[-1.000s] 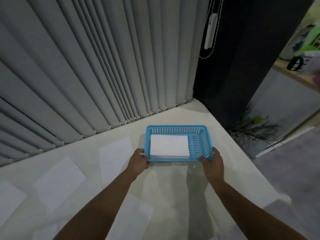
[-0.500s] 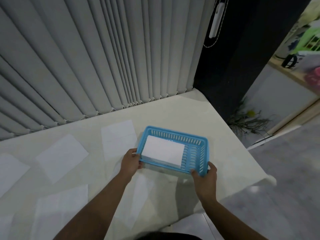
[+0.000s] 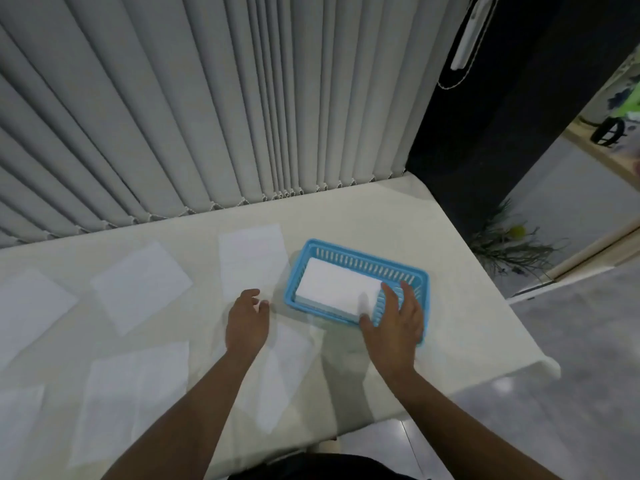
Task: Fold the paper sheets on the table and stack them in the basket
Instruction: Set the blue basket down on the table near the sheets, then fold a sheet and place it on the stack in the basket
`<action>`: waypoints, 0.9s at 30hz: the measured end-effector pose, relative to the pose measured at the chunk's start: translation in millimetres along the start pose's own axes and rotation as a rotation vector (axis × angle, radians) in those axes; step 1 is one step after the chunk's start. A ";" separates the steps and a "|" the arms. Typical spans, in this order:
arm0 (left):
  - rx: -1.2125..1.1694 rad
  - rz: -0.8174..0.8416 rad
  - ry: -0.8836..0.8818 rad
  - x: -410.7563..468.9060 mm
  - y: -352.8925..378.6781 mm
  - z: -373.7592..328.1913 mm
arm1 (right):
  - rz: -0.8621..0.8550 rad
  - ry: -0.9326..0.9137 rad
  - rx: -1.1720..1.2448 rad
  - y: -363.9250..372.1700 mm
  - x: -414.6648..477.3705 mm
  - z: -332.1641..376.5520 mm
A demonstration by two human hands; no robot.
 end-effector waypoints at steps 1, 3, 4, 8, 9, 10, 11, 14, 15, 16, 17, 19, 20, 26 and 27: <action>0.064 -0.047 -0.012 -2.3 -10.4 8.7 | 0.016 -0.103 -0.021 7.7 -1.3 19.6; 0.245 -0.078 -0.024 -6.7 -26.8 25.4 | 0.053 -0.344 -0.069 26.3 -7.4 65.2; 0.347 -0.058 -0.033 -9.2 -32.3 32.6 | 0.076 -0.469 -0.086 36.7 -12.6 88.9; 0.528 0.023 -0.084 -24.4 -47.2 58.3 | 0.232 -0.854 -0.187 92.8 -35.6 158.0; 0.499 0.030 -0.107 -29.0 -50.0 64.8 | 0.273 -0.933 -0.265 109.1 -41.5 168.1; 0.460 0.038 -0.136 -33.4 -51.9 71.0 | 0.307 -1.011 -0.359 123.5 -48.0 176.1; 0.427 0.050 -0.163 -37.4 -52.7 76.5 | 0.367 -1.078 -0.457 137.9 -55.0 181.5; 0.393 0.081 -0.190 -46.1 -51.5 86.5 | 0.545 -1.195 -0.745 172.4 -69.2 186.8; 0.392 0.081 -0.183 -47.4 -51.8 86.9 | 0.554 -1.214 -0.809 176.9 -70.0 188.3; 0.389 0.081 -0.177 -48.0 -52.4 87.6 | 0.562 -1.232 -0.845 181.4 -71.2 190.2; 0.384 0.087 -0.171 -47.7 -52.2 88.8 | 0.567 -1.246 -0.851 185.7 -72.5 191.6; 0.363 0.116 -0.162 -45.2 -50.0 91.7 | 0.586 -1.249 -0.833 190.5 -72.8 193.8; 0.346 0.130 -0.160 -43.4 -48.8 93.6 | 0.597 -1.242 -0.822 191.7 -72.3 195.0; 0.362 0.071 -0.060 -30.6 -55.8 79.4 | 0.599 -1.192 -0.655 186.2 -67.8 202.8; 0.381 0.012 -0.009 -27.7 -63.0 72.4 | 0.583 -1.179 -0.602 182.0 -65.0 205.2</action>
Point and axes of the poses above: each hand's wrist, its own x-axis towards the middle knuckle, its own y-axis out of the palm, z = x × y, the point moved 9 cm from there along x, towards the middle knuckle, and after that the axes turned 3 degrees about y, right-handed, at the moved point
